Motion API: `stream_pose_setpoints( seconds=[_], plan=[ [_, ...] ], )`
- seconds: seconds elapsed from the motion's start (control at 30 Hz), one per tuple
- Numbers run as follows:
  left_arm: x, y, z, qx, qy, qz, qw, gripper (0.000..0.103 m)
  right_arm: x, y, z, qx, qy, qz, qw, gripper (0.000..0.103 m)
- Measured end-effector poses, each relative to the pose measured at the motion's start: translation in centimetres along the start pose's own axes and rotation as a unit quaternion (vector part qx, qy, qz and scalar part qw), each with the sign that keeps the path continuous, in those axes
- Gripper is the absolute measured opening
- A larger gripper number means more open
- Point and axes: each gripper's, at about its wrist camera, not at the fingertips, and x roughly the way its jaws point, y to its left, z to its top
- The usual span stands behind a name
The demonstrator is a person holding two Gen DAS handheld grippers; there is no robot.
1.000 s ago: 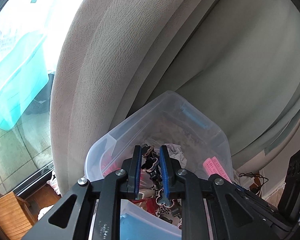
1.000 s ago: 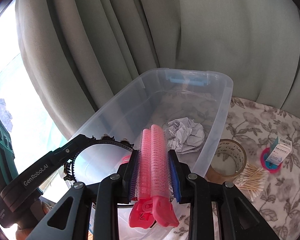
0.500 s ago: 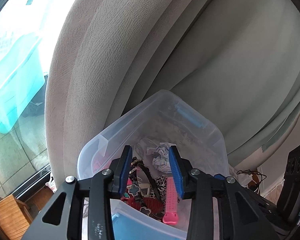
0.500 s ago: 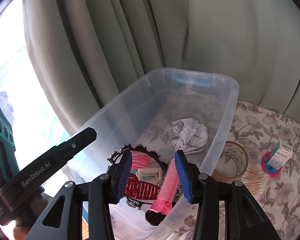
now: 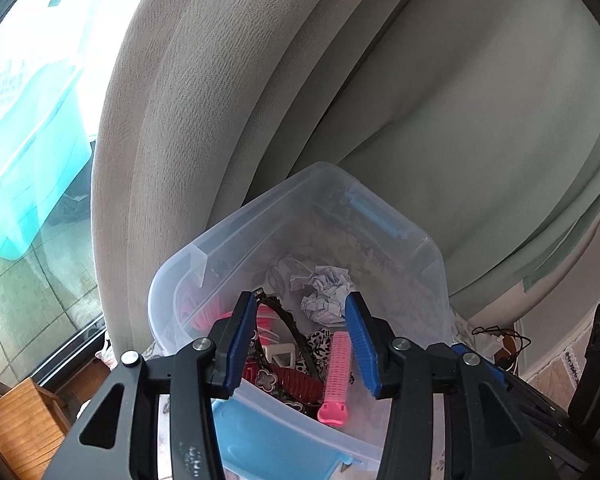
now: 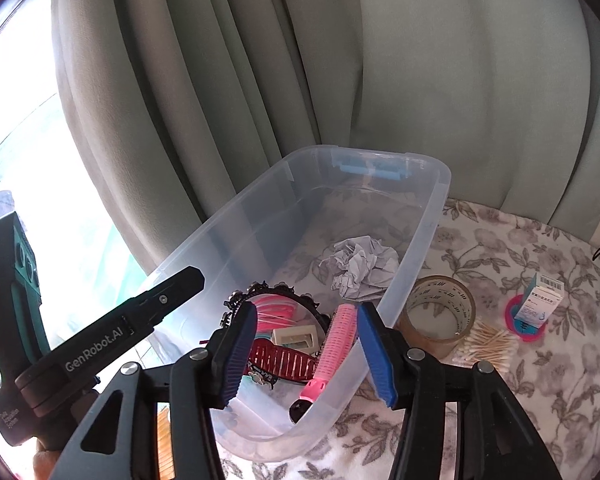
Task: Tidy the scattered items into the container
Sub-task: 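Open both tools to drop the headband and roller into the box, then move both tools back over the table toward the tape roll and medicine box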
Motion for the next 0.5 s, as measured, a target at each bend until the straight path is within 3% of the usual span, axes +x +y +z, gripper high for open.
stream_pose_setpoints(
  seconds=[0.07, 0.17, 0.2, 0.5],
  plan=[
    [-1.1, -1.0, -0.9, 0.008, -0.001, 0.001, 1.0, 0.047, -0.9, -0.1, -0.1, 0.004, -0.004, -0.002, 1.0, 0.057],
    [-5.6, -8.1, -7.3, 0.018, -0.003, -0.003, 0.9998, 0.049, -2.3, -0.3, -0.2, 0.01, -0.011, -0.004, 1.0, 0.058],
    [-6.1, -9.8, -7.6, 0.02, -0.005, -0.003, 0.9998, 0.053, -2.8, -0.4, -0.2, 0.012, -0.014, -0.004, 1.0, 0.059],
    [-11.1, -12.0, -8.1, 0.052, -0.019, 0.001, 0.9985, 0.061, -7.4, -1.2, -0.8, 0.025, -0.047, -0.005, 0.999, 0.066]
  ],
)
